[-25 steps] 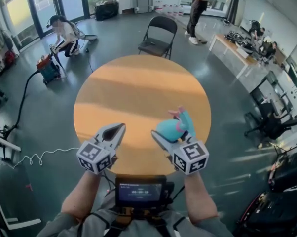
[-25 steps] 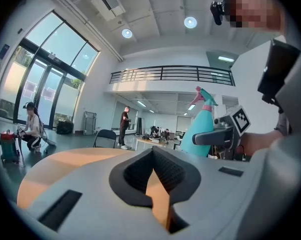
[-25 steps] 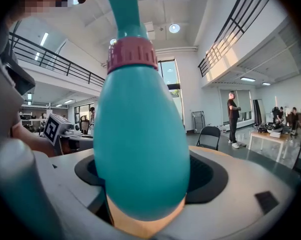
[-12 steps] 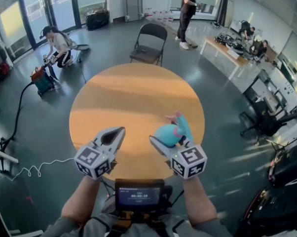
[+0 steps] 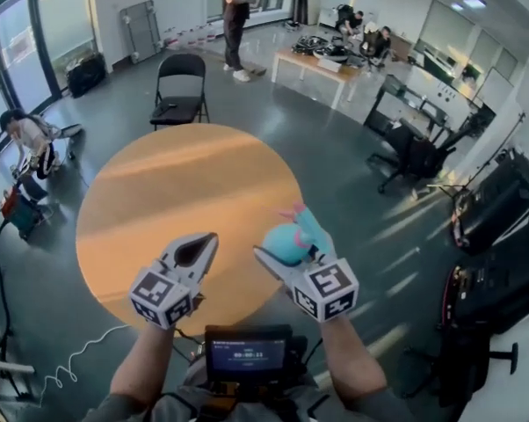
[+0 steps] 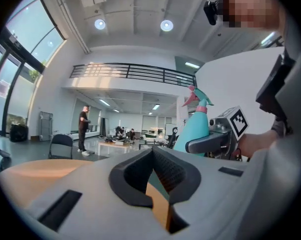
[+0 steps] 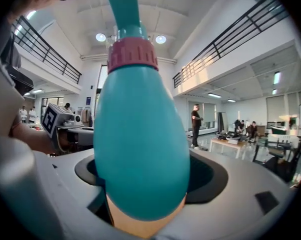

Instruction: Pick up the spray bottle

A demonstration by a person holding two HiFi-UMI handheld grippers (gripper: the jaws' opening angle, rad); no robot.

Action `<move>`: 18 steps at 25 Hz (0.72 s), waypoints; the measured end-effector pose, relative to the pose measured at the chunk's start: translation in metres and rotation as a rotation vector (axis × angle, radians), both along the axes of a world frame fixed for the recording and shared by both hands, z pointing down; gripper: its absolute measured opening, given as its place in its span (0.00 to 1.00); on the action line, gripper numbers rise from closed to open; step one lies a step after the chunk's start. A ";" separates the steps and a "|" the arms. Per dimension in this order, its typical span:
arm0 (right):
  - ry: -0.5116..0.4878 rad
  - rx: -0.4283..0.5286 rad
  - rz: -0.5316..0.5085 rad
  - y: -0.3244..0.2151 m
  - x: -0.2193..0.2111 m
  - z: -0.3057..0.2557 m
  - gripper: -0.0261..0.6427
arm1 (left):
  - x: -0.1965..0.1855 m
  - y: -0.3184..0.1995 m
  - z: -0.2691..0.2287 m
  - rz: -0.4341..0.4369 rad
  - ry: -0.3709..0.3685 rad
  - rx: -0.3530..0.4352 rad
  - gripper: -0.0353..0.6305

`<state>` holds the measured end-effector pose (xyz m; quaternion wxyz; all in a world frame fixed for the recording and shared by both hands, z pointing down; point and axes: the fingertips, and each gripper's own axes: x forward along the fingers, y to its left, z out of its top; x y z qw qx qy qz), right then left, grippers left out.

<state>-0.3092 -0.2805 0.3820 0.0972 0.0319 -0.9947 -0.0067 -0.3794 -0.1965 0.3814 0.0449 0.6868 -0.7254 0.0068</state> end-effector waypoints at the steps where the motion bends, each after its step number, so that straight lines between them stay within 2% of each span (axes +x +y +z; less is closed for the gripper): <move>1: 0.001 0.007 0.057 -0.011 0.021 0.000 0.70 | 0.016 -0.017 0.001 0.059 0.000 0.001 0.06; 5: 0.017 0.018 0.271 -0.046 0.099 0.004 0.70 | 0.074 -0.077 0.006 0.263 0.010 0.005 0.06; 9: 0.022 0.016 0.466 -0.077 0.181 0.006 0.70 | 0.140 -0.127 0.005 0.430 -0.042 0.003 0.06; 14: 0.024 -0.018 0.641 -0.101 0.266 0.017 0.70 | 0.210 -0.172 0.014 0.605 -0.005 0.003 0.06; 18: 0.016 -0.015 0.717 -0.116 0.300 0.015 0.70 | 0.249 -0.197 0.020 0.689 0.002 -0.019 0.06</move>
